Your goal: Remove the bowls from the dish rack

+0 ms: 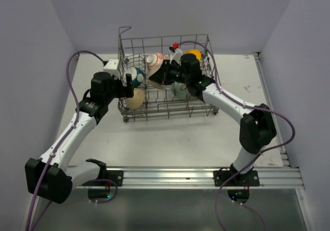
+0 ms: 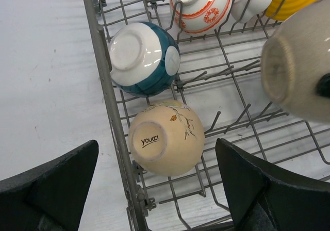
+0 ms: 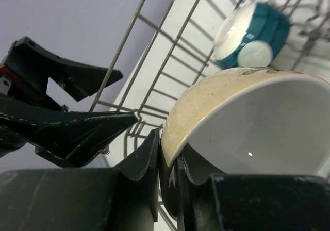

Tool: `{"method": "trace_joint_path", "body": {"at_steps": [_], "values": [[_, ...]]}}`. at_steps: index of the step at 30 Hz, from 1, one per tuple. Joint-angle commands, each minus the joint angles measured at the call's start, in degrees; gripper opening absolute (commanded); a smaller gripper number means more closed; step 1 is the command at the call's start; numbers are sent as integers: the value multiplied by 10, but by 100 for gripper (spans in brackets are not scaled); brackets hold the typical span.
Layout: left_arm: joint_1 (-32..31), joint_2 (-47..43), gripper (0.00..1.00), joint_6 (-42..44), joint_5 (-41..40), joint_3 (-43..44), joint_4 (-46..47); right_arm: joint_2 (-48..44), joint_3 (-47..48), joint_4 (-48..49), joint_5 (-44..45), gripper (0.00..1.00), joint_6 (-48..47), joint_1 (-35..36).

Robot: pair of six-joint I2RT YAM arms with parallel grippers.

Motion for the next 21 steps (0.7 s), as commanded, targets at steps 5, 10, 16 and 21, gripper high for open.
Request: {"method": "trace_joint_path", "body": {"at_steps": [5, 10, 16, 21], "values": [[-3, -34, 100, -12, -21, -9, 16, -109, 108, -137, 165, 0, -168, -36], [-3, -42, 100, -14, -22, -10, 13, -118, 149, -224, 238, 0, -187, -119], [-3, -47, 100, -16, -22, -8, 10, -117, 144, -267, 312, 0, -180, -240], [-3, -48, 100, -5, -12, -5, 5, -76, 141, -295, 367, 0, -179, -308]]}}
